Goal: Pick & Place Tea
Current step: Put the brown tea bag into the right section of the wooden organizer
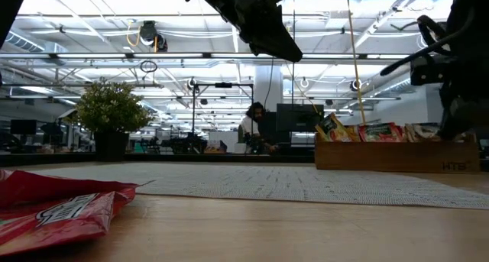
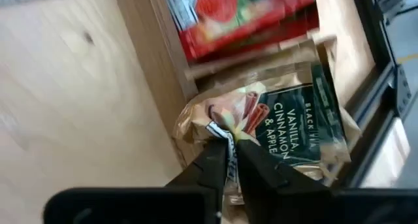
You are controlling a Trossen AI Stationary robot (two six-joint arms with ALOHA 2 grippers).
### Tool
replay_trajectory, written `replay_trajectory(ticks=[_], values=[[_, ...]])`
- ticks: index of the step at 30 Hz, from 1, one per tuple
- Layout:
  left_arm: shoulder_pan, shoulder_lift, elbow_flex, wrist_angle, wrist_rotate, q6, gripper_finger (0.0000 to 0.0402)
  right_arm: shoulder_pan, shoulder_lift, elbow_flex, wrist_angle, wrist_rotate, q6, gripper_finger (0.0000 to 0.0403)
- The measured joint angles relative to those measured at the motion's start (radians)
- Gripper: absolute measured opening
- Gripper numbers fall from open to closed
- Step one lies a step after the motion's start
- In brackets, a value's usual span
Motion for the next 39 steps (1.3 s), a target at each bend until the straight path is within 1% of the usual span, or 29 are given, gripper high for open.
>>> replay_trajectory(ticks=[3,10,16,20,24,28,32,39], values=[[0.0,0.0,0.0,0.0,0.0,0.0,0.0049,-0.003,0.0,-0.005,0.011,0.028,0.004,0.0049],[0.0,0.0,0.0,0.0,0.0,-0.002,0.0049,-0.049,0.0,-0.005,0.0,0.032,-0.006,0.0112],[0.0,0.0,0.0,0.0,0.0,-0.003,0.0049,-0.084,0.0,-0.005,-0.019,0.032,-0.032,0.0148],[0.0,0.0,0.0,-0.001,0.0,-0.002,0.0049,-0.094,0.0,-0.005,-0.017,0.032,-0.02,0.0157],[0.0,0.0,0.0,-0.001,0.0,-0.002,0.0049,-0.106,-0.001,-0.005,-0.012,0.028,0.005,0.0151],[0.0,0.0,0.0,-0.001,0.0,-0.002,0.0049,-0.115,-0.001,-0.005,0.032,0.028,-0.046,0.0145],[0.0,0.0,0.0,-0.001,0.0,-0.001,0.0049,-0.115,-0.002,-0.005,0.022,0.024,-0.052,0.0146],[0.0,0.0,0.0,-0.001,0.0,-0.001,0.0049,-0.127,-0.03,-0.004,0.011,-0.023,-0.05,0.0155]])
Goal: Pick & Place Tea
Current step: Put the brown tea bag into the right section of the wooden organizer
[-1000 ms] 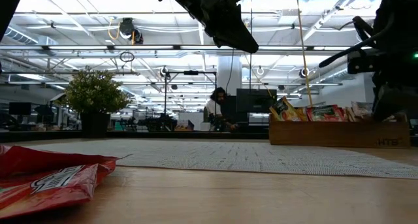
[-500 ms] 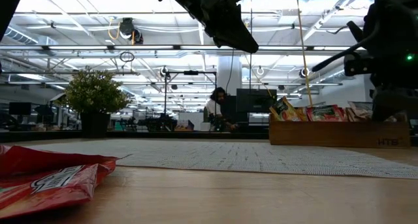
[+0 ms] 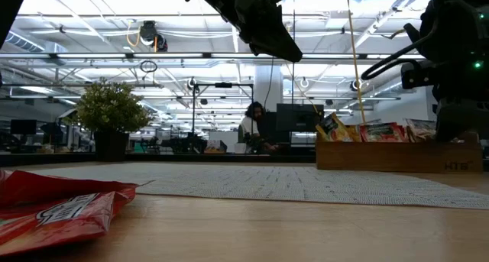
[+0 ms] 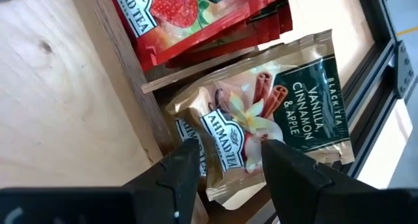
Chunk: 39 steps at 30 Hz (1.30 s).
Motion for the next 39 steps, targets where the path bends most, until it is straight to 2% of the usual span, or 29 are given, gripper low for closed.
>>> replay_trajectory(ticks=[12,24,27,30,34,39], values=[[0.0,0.0,0.0,0.0,0.0,0.0,0.0049,-0.07,-0.1,0.019,-0.01,-0.098,-0.033,0.0163],[0.0,0.0,0.0,0.0,0.0,0.0,0.0049,-0.111,-0.204,0.065,-0.009,-0.109,-0.119,0.0168],[0.0,0.0,0.0,0.0,0.0,0.001,0.0049,-0.111,-0.213,0.065,-0.009,-0.123,-0.204,0.0163],[0.0,0.0,0.0,0.0,0.0,0.001,0.0049,-0.11,-0.208,0.065,-0.005,-0.131,-0.271,0.0127],[0.0,0.0,0.0,0.0,0.0,0.001,0.0049,-0.122,-0.184,0.065,0.013,-0.109,-0.318,0.0024],[0.0,0.0,0.0,0.0,0.0,0.001,0.0049,-0.156,-0.15,0.041,0.063,-0.106,-0.329,0.0007]])
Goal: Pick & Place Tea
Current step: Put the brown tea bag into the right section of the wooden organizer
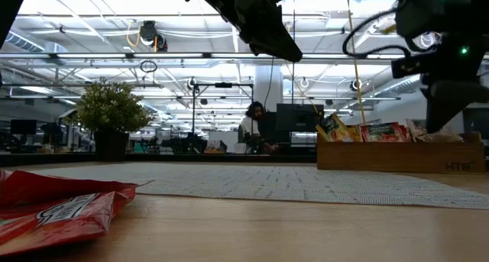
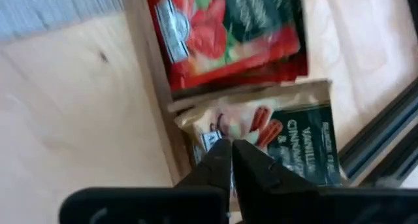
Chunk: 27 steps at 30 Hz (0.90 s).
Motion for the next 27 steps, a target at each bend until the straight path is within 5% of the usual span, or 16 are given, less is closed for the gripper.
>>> replay_trajectory(ticks=[20,27], values=[[0.0,0.0,0.0,0.0,0.0,0.0,0.0049,-0.052,0.188,-0.045,0.116,-0.096,0.022,0.0],[0.0,0.0,0.0,0.0,0.0,0.0,0.0049,-0.052,0.161,-0.048,0.126,-0.098,0.014,0.0]])
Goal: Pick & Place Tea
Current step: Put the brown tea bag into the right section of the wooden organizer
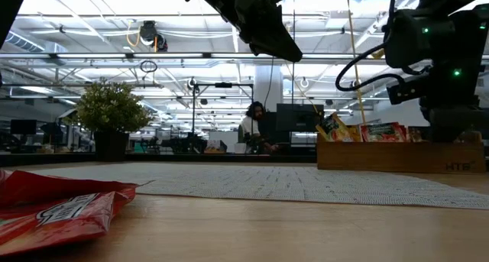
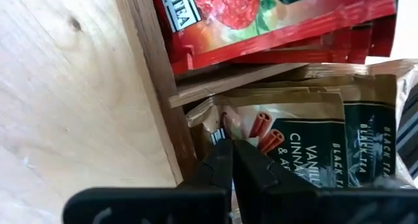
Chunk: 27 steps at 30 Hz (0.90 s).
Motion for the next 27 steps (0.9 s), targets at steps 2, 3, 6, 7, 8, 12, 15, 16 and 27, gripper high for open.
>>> replay_trajectory(ticks=[2,3,6,7,8,12,15,16,27], values=[[0.0,0.0,0.0,0.0,0.0,0.0,0.0049,0.0,-0.024,-0.002,0.002,-0.009,0.003,0.0],[0.0,0.0,0.0,0.0,0.0,0.0,0.0049,0.0,-0.038,-0.001,0.003,-0.014,0.004,0.0],[0.0,0.0,0.0,0.0,0.0,0.0,0.0049,0.0,-0.076,0.015,0.0,-0.025,0.007,0.0],[0.0,0.0,0.0,0.0,0.0,0.0,0.0049,0.0,-0.086,0.022,0.0,-0.024,0.006,0.0],[0.0,0.0,0.0,0.0,0.0,0.0,0.0049,0.0,-0.099,0.026,-0.001,-0.024,0.006,0.0],[0.0,0.0,0.0,0.0,0.0,-0.001,0.0049,0.0,-0.143,0.04,-0.012,-0.013,-0.002,0.0],[0.0,0.0,0.0,0.0,0.0,-0.002,0.0049,0.0,-0.169,0.04,-0.023,-0.01,0.003,0.0],[0.0,0.0,0.0,0.0,0.0,-0.002,0.0049,0.0,-0.174,0.04,-0.026,-0.01,0.003,0.0],[0.0,0.0,0.0,0.0,0.0,-0.003,0.0049,0.0,-0.176,0.005,-0.022,-0.017,0.018,0.0014]])
